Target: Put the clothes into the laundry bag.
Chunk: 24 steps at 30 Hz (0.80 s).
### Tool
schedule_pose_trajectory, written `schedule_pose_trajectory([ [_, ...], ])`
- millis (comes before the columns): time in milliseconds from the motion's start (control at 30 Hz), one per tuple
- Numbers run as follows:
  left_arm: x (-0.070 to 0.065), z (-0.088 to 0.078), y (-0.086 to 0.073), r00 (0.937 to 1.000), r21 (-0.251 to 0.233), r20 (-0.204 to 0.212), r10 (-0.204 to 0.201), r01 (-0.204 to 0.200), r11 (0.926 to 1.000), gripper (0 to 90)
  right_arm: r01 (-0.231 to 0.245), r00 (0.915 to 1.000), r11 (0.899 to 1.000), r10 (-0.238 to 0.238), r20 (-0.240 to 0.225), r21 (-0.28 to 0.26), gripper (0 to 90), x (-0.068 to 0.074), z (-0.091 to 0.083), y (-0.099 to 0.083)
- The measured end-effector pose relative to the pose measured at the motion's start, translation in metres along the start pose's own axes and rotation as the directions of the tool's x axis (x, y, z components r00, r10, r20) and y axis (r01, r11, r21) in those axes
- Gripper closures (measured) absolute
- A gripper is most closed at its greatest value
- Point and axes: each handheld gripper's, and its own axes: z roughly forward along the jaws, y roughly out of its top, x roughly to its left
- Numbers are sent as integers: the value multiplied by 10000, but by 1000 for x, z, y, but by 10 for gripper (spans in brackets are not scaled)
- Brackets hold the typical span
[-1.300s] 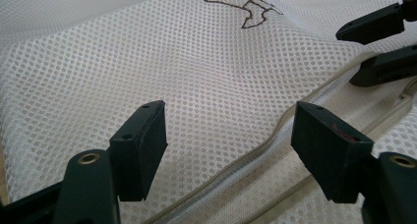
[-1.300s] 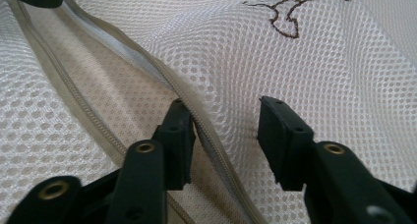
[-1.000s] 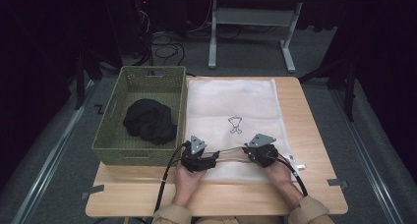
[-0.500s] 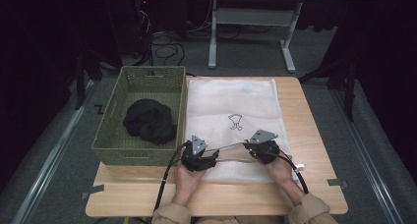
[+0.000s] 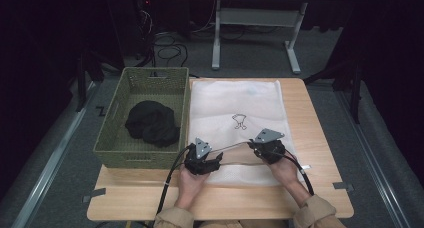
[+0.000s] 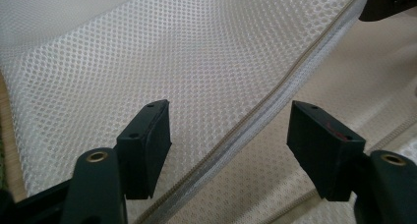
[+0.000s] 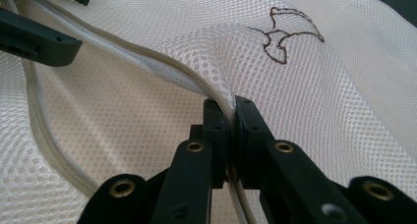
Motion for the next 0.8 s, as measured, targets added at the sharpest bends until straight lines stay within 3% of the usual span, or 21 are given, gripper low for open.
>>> schedule_pose_trajectory([
  [367,-4,-14,2,9997,-349,209,106,-99,9993,438,0,10000,10000,0,47,-33,864,-2,0,4],
  [667,-7,-23,-2,9983,-106,586,28,-22,9999,513,-60,10000,10000,60,-10,-80,865,-3,-1,5],
  [800,-13,-26,-5,9977,-52,635,225,-222,9997,521,-93,10000,9999,93,-28,-67,866,-3,-2,5],
])
